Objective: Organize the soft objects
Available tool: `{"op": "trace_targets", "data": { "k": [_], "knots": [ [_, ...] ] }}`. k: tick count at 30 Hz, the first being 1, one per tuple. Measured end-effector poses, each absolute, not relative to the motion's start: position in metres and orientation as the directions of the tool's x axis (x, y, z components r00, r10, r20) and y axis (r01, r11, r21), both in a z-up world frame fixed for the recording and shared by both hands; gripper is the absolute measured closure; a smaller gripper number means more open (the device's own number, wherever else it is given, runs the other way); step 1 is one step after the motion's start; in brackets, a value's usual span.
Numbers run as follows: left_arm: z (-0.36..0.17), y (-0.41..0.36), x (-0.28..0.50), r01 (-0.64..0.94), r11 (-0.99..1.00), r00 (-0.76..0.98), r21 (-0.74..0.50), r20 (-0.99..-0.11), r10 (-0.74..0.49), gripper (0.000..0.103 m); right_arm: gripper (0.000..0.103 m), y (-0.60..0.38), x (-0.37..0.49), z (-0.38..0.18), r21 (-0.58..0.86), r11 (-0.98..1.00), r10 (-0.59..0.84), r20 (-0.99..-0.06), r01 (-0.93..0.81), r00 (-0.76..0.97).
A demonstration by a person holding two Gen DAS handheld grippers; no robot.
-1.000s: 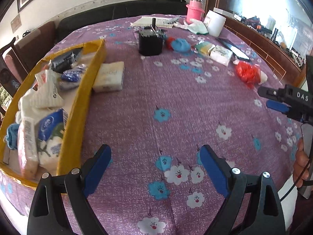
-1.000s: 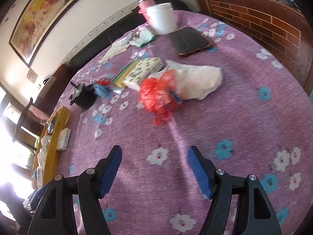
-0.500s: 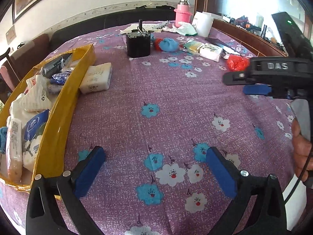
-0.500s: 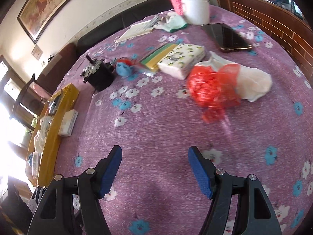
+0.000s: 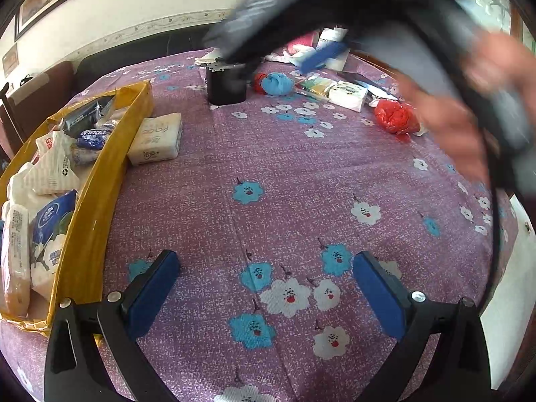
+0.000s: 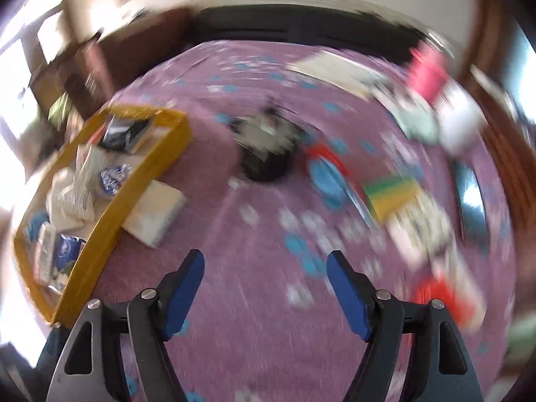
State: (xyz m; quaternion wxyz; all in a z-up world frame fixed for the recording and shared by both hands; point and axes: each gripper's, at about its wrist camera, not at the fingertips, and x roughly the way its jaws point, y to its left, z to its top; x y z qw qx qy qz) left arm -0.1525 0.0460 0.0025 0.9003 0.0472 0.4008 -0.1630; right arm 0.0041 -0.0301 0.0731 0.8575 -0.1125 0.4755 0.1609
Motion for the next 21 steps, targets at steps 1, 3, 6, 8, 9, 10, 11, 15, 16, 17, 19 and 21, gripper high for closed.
{"op": "trace_targets", "data": {
  "k": [1, 3, 6, 8, 9, 10, 11, 15, 16, 17, 19, 21],
  "knots": [
    [0.002, 0.047, -0.153, 0.333, 0.942, 0.626, -0.049, -0.736, -0.259, 0.000, 0.023, -0.016, 0.014, 0.071, -0.065, 0.908, 0.159, -0.860, -0.413, 0.485],
    [0.002, 0.046, -0.154, 0.339, 0.939, 0.627, -0.049, -0.733, -0.265, 0.000, 0.023, 0.004, 0.032, 0.066, -0.095, 0.891, 0.141, -0.870, -0.443, 0.472],
    [0.002, 0.046, -0.156, 0.344, 0.938, 0.628, -0.042, -0.732, -0.263, 0.000, 0.022, 0.030, 0.053, 0.055, -0.114, 0.878, 0.127, -0.881, -0.465, 0.455],
    [0.002, 0.045, -0.157, 0.348, 0.937, 0.628, -0.039, -0.732, -0.264, 0.000, 0.023, 0.042, 0.063, 0.047, -0.094, 0.876, 0.133, -0.896, -0.473, 0.424],
    [0.002, 0.045, -0.158, 0.349, 0.936, 0.628, -0.038, -0.732, -0.263, 0.000, 0.024, 0.046, 0.067, 0.044, -0.094, 0.876, 0.130, -0.898, -0.473, 0.420],
    [0.002, 0.045, -0.158, 0.350, 0.936, 0.628, -0.037, -0.732, -0.264, 0.000, 0.025, 0.051, 0.070, 0.040, -0.089, 0.877, 0.130, -0.902, -0.472, 0.412],
    [0.003, 0.045, -0.158, 0.353, 0.935, 0.627, -0.038, -0.732, -0.267, 0.000, 0.027, 0.054, 0.071, 0.038, -0.073, 0.878, 0.140, -0.905, -0.473, 0.401],
    [0.002, 0.045, -0.156, 0.358, 0.933, 0.625, -0.036, -0.734, -0.268, 0.000, 0.041, 0.059, 0.070, 0.035, -0.011, 0.879, 0.186, -0.912, -0.476, 0.364],
    [0.002, 0.045, -0.157, 0.358, 0.933, 0.625, -0.034, -0.734, -0.266, 0.000, 0.047, 0.060, 0.068, 0.035, 0.002, 0.875, 0.199, -0.914, -0.484, 0.355],
    [0.002, 0.045, -0.157, 0.357, 0.934, 0.625, -0.033, -0.734, -0.265, 0.000, 0.051, 0.061, 0.066, 0.035, 0.008, 0.870, 0.205, -0.915, -0.492, 0.347],
    [0.003, 0.044, -0.157, 0.356, 0.934, 0.625, -0.030, -0.736, -0.262, 0.000, 0.063, 0.062, 0.058, 0.035, 0.006, 0.859, 0.206, -0.920, -0.513, 0.334],
    [0.002, 0.042, -0.157, 0.355, 0.934, 0.625, -0.026, -0.737, -0.258, 0.000, 0.067, 0.060, 0.046, 0.036, -0.014, 0.846, 0.193, -0.924, -0.533, 0.331]
  ]
}}
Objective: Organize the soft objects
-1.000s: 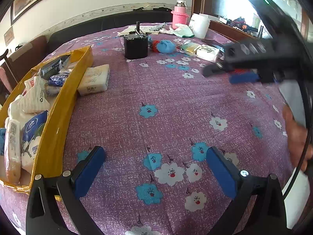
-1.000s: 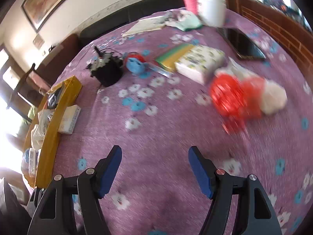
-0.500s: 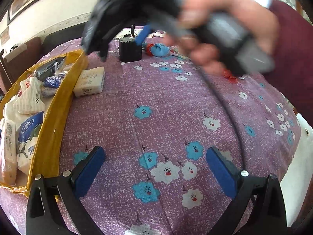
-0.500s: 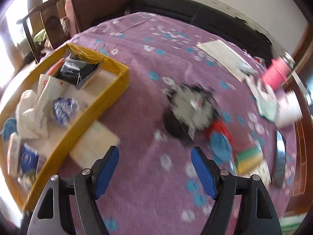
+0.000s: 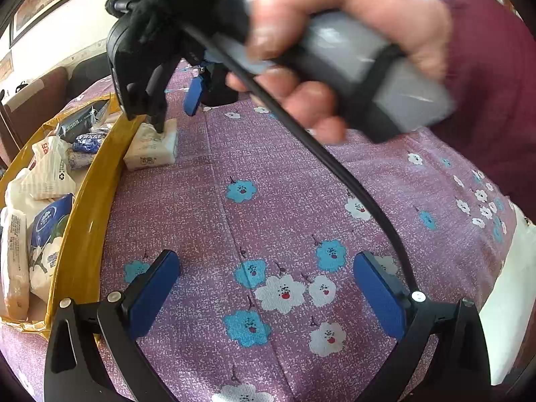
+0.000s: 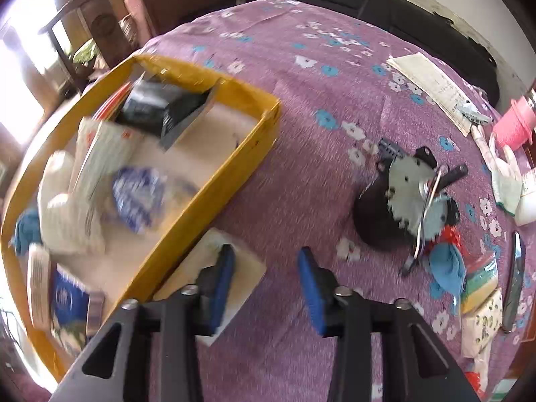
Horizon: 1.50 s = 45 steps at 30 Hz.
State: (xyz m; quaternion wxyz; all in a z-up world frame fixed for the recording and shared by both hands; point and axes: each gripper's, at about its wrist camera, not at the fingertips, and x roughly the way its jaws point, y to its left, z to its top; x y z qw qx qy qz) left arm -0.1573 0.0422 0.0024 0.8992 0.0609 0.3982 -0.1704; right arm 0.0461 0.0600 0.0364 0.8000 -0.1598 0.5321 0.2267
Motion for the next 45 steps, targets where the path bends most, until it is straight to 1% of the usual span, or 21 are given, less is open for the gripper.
{"op": "trace_targets", "data": {
  "k": [3, 5, 7, 10, 12, 14, 15, 16, 18, 20, 21, 23, 24, 25, 27, 29, 32, 34, 39, 43, 45],
  "knots": [
    [0.002, 0.041, -0.157, 0.353, 0.935, 0.624, -0.017, -0.740, -0.249, 0.000, 0.070, 0.051, 0.030, 0.037, -0.035, 0.835, 0.172, -0.931, -0.549, 0.321],
    [0.002, 0.039, -0.157, 0.353, 0.936, 0.624, -0.012, -0.742, -0.245, 0.000, 0.070, 0.041, 0.022, 0.037, -0.050, 0.835, 0.146, -0.940, -0.548, 0.308],
    [0.001, 0.038, -0.156, 0.352, 0.936, 0.624, -0.012, -0.742, -0.244, 0.000, 0.070, 0.029, 0.015, 0.027, -0.088, 0.830, 0.070, -0.964, -0.551, 0.258],
    [0.001, 0.038, -0.156, 0.352, 0.936, 0.624, -0.011, -0.742, -0.244, 0.000, 0.070, 0.005, 0.006, 0.033, -0.086, 0.854, 0.060, -0.964, -0.514, 0.260],
    [0.001, 0.037, -0.156, 0.351, 0.936, 0.624, -0.005, -0.744, -0.238, 0.000, 0.069, -0.017, 0.005, 0.046, -0.031, 0.890, 0.110, -0.953, -0.454, 0.281],
    [0.000, 0.035, -0.157, 0.351, 0.936, 0.624, 0.003, -0.746, -0.232, 0.000, 0.058, -0.049, 0.005, 0.065, 0.033, 0.929, 0.167, -0.926, -0.368, 0.337],
    [0.000, 0.035, -0.157, 0.352, 0.936, 0.624, 0.003, -0.746, -0.232, 0.000, 0.049, -0.066, 0.005, 0.075, 0.038, 0.949, 0.163, -0.909, -0.313, 0.384],
    [0.000, 0.035, -0.157, 0.353, 0.936, 0.623, 0.002, -0.746, -0.234, 0.000, 0.043, -0.079, 0.004, 0.081, 0.038, 0.961, 0.155, -0.895, -0.275, 0.418],
    [0.000, 0.035, -0.156, 0.364, 0.932, 0.615, 0.003, -0.752, -0.238, 0.000, 0.041, -0.110, 0.001, 0.094, 0.056, 0.980, 0.143, -0.865, -0.192, 0.480],
    [0.003, 0.035, -0.155, 0.392, 0.920, 0.576, -0.010, -0.777, -0.254, 0.000, 0.041, -0.144, -0.006, 0.103, 0.102, 0.989, 0.145, -0.840, -0.110, 0.523],
    [0.007, 0.038, -0.152, 0.405, 0.913, 0.549, -0.053, -0.784, -0.289, 0.000, 0.040, -0.157, -0.009, 0.107, 0.114, 0.990, 0.141, -0.831, -0.083, 0.537],
    [0.021, 0.045, -0.149, 0.414, 0.897, 0.518, -0.158, -0.769, -0.374, 0.000, 0.040, -0.188, -0.019, 0.115, 0.112, 0.993, 0.103, -0.809, -0.020, 0.579],
    [0.028, 0.048, -0.145, 0.407, 0.896, 0.524, -0.176, -0.759, -0.387, 0.000, 0.038, -0.201, -0.024, 0.117, 0.103, 0.995, 0.076, -0.798, 0.011, 0.597],
    [0.034, 0.049, -0.141, 0.397, 0.900, 0.532, -0.181, -0.753, -0.386, 0.000, 0.034, -0.220, -0.031, 0.117, 0.097, 0.994, 0.046, -0.789, 0.049, 0.613],
    [0.043, 0.052, -0.126, 0.368, 0.912, 0.548, -0.180, -0.751, -0.369, 0.000, 0.029, -0.247, -0.040, 0.114, 0.101, 0.990, 0.020, -0.786, 0.097, 0.618],
    [0.044, 0.055, -0.104, 0.312, 0.932, 0.545, -0.186, -0.768, -0.336, 0.000, 0.029, -0.266, -0.038, 0.107, 0.114, 0.986, 0.017, -0.796, 0.123, 0.605],
    [0.037, 0.056, -0.072, 0.248, 0.948, 0.508, -0.199, -0.806, -0.302, 0.000, 0.029, -0.287, -0.045, 0.093, 0.146, 0.979, 0.034, -0.807, 0.143, 0.590],
    [0.031, 0.053, -0.053, 0.210, 0.961, 0.488, -0.182, -0.832, -0.264, 0.000, 0.029, -0.293, -0.047, 0.085, 0.172, 0.978, 0.069, -0.807, 0.122, 0.586],
    [0.019, 0.045, -0.025, 0.181, 0.979, 0.490, -0.091, -0.855, -0.170, 0.000, 0.029, -0.269, -0.049, 0.069, 0.186, 0.982, 0.144, -0.795, 0.012, 0.589],
    [0.014, 0.040, -0.013, 0.172, 0.985, 0.498, -0.027, -0.860, -0.110, 0.000, 0.029, -0.245, -0.039, 0.054, 0.151, 0.988, 0.146, -0.803, -0.041, 0.578],
    [0.011, 0.037, -0.009, 0.172, 0.985, 0.497, 0.011, -0.864, -0.078, 0.000, 0.029, -0.239, -0.032, 0.044, 0.160, 0.986, 0.159, -0.812, -0.047, 0.562]
  ]
}}
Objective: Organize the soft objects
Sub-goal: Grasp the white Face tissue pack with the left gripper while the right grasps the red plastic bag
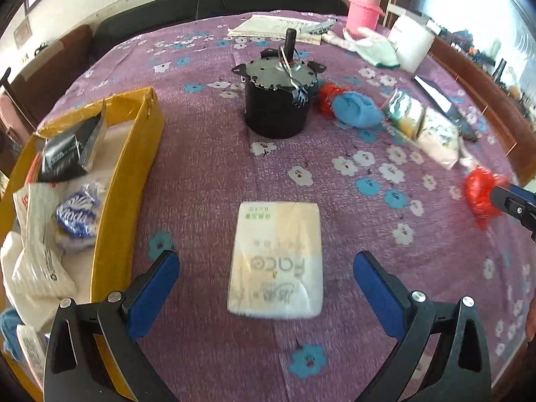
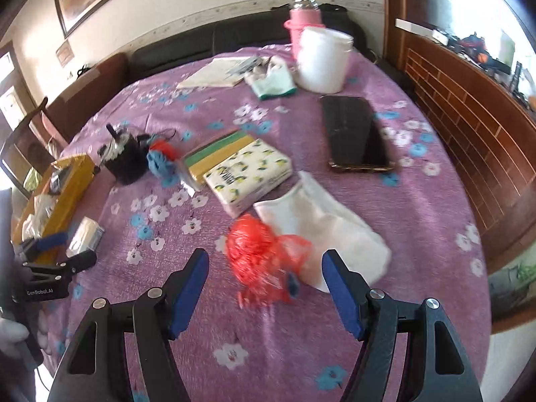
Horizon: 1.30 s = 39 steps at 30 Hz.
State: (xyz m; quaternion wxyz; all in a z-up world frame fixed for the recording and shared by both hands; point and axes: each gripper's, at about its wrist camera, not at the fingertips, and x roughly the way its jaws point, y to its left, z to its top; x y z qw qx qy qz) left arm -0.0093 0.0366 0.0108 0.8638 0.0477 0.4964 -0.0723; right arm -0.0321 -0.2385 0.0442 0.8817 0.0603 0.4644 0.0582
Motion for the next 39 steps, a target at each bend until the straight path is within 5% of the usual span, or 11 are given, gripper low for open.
{"op": "trace_targets", "data": {
  "k": [7, 10, 12, 16, 19, 20, 24, 25, 27, 28, 39],
  "knots": [
    [0.008, 0.029, -0.004, 0.201, 0.977, 0.519, 0.069, -0.853, -0.047, 0.001, 0.029, -0.222, -0.025, 0.029, 0.170, 0.983, 0.182, -0.822, -0.073, 0.540],
    [0.012, 0.019, -0.014, 0.300, 0.954, 0.525, 0.024, -0.839, -0.144, 0.044, 0.029, -0.219, -0.025, 0.028, 0.167, 0.983, 0.184, -0.821, -0.081, 0.541],
    [0.014, 0.016, -0.016, 0.325, 0.945, 0.513, 0.013, -0.842, -0.165, 0.056, 0.032, -0.217, -0.025, 0.027, 0.161, 0.984, 0.179, -0.824, -0.081, 0.537],
    [0.018, 0.029, -0.009, 0.303, 0.949, 0.490, -0.083, -0.841, -0.230, 0.053, 0.044, -0.217, -0.021, 0.023, 0.176, 0.982, 0.187, -0.835, -0.070, 0.517],
    [0.016, 0.028, -0.007, 0.302, 0.951, 0.484, -0.071, -0.848, -0.217, 0.017, 0.044, -0.217, -0.022, 0.023, 0.181, 0.981, 0.191, -0.831, -0.070, 0.523],
    [0.013, 0.025, -0.008, 0.299, 0.953, 0.484, -0.044, -0.854, -0.192, 0.013, 0.044, -0.218, -0.021, 0.022, 0.185, 0.980, 0.193, -0.830, -0.068, 0.523],
    [0.008, 0.013, -0.012, 0.311, 0.950, 0.522, 0.004, -0.836, -0.167, 0.011, 0.044, -0.220, -0.019, 0.021, 0.202, 0.978, 0.199, -0.826, -0.053, 0.527],
    [0.008, 0.013, -0.013, 0.305, 0.952, 0.526, 0.005, -0.834, -0.164, 0.016, 0.044, -0.220, -0.019, 0.021, 0.203, 0.978, 0.198, -0.825, -0.049, 0.529],
    [0.013, 0.014, -0.015, 0.298, 0.955, 0.539, 0.003, -0.825, -0.166, 0.055, 0.058, -0.219, -0.020, 0.021, 0.205, 0.978, 0.199, -0.825, -0.049, 0.528],
    [0.017, 0.016, -0.016, 0.300, 0.954, 0.527, -0.014, -0.831, -0.178, 0.061, 0.058, -0.219, -0.021, 0.023, 0.207, 0.977, 0.204, -0.828, -0.054, 0.522],
    [0.073, 0.083, -0.067, 0.257, 0.938, 0.582, -0.232, -0.738, -0.342, 0.060, 0.058, -0.189, -0.060, 0.072, 0.154, 0.980, 0.200, -0.778, -0.128, 0.595]
  ]
}}
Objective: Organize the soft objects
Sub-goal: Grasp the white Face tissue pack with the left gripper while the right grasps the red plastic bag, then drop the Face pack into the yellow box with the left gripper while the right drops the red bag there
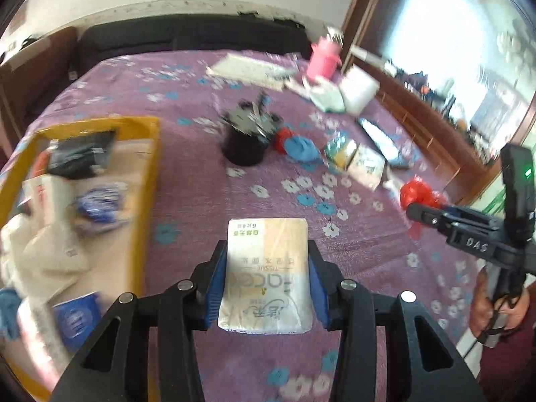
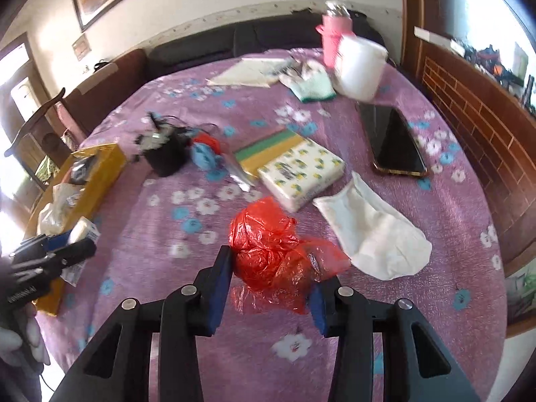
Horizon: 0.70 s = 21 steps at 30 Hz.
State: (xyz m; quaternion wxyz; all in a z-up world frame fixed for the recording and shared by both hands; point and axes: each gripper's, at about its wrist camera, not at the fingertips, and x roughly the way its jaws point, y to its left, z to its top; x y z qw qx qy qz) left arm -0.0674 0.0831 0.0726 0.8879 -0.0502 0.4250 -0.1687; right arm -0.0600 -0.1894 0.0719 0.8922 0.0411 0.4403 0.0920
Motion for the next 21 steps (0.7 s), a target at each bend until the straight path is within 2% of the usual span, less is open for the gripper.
{"op": "trace_targets", "data": {
  "k": [3, 6, 13, 21],
  "knots": [
    [0.091, 0.127, -0.084, 0.194, 0.949, 0.634, -0.249, -0.706, -0.315, 0.060, 0.058, -0.169, -0.069, 0.087, 0.147, 0.974, 0.222, -0.766, -0.171, 0.604],
    [0.100, 0.176, -0.097, 0.097, 0.967, 0.678, -0.236, -0.695, -0.238, 0.060, 0.058, -0.145, -0.075, 0.097, 0.157, 0.962, 0.262, -0.755, -0.223, 0.601],
    [0.083, 0.280, -0.114, -0.140, 0.970, 0.668, -0.200, -0.742, -0.056, 0.059, 0.058, -0.068, -0.074, 0.104, 0.152, 0.926, 0.335, -0.756, -0.347, 0.562],
    [0.054, 0.319, -0.106, -0.210, 0.965, 0.629, -0.155, -0.777, 0.012, 0.056, 0.058, 0.025, -0.065, 0.102, 0.139, 0.877, 0.384, -0.779, -0.460, 0.495]
  ]
}}
